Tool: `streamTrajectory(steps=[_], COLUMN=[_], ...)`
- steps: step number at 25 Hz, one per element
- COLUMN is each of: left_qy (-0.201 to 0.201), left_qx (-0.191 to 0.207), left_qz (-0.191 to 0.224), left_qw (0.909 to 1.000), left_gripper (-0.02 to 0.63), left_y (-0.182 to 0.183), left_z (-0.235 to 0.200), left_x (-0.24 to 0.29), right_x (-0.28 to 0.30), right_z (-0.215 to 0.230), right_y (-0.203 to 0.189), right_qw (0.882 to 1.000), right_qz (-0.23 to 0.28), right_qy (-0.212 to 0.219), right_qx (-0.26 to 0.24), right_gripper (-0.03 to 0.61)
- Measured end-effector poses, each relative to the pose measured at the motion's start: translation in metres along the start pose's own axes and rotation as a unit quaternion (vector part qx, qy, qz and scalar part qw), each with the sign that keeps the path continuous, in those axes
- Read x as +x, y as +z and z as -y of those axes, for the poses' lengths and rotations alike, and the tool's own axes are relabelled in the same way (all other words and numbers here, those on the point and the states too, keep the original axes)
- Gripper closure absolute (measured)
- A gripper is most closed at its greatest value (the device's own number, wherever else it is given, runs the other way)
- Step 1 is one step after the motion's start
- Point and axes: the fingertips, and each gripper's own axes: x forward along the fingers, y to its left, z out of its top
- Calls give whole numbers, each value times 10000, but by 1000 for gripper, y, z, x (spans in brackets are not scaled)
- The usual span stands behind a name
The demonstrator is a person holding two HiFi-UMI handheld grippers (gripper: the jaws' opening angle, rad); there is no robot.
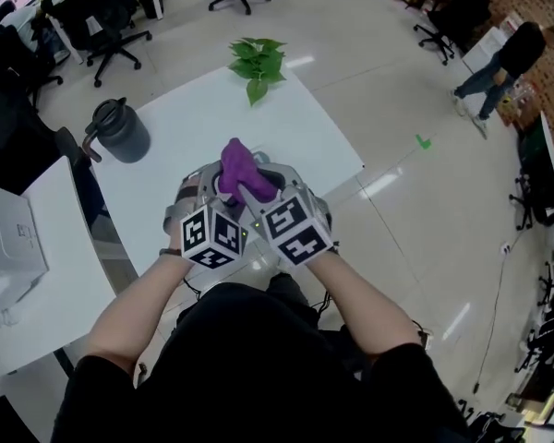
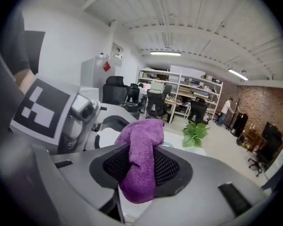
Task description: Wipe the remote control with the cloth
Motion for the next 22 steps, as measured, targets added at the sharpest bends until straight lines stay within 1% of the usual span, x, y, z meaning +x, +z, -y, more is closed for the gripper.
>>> streamTrajectory(steps=[2,4,6,8,10,11,12,14,15,16,18,22], left_qy=[103,199,275,335,385,413,441,498,523,545,582,644], left_qx=[-11,-67,-118,-168,-174,-165,-154,-93,-36,25,124,288], left_qz=[107,181,198,173,133,117,114,166,212,257,329,439], left_qw=[9999,9996,9994,9991,9990,9989,9988,9986,9984,9982,9977,9965], left_gripper=[379,380,380,380,380,380,380,380,380,380,382,382], left_y=[10,21,27,31,34,36,39,49,55,60,68,74], left_z=[-1,-3,-3,-3,-2,-2,-2,1,3,6,11,17], left_x=[-14,-21,-22,-21,-18,-15,-13,-11,-10,-11,-13,-21], right_x=[-7,-15,-26,-41,-56,-61,-61,-56,-52,-49,-49,-60], right_z=[6,23,47,70,78,74,64,38,27,21,24,62], right_y=[-1,-5,-11,-10,2,8,12,12,10,6,-2,-15], right_qw=[9993,9978,9966,9959,9958,9962,9967,9965,9957,9952,9951,9959], right_qz=[-100,-152,-147,7,325,475,565,533,459,388,311,283], right_qy=[-300,-596,-799,-891,-766,-581,-309,331,567,701,733,396], right_qx=[-180,-257,-118,165,385,446,487,560,572,567,580,763], right_gripper=[437,437,437,437,437,437,437,437,437,436,436,437])
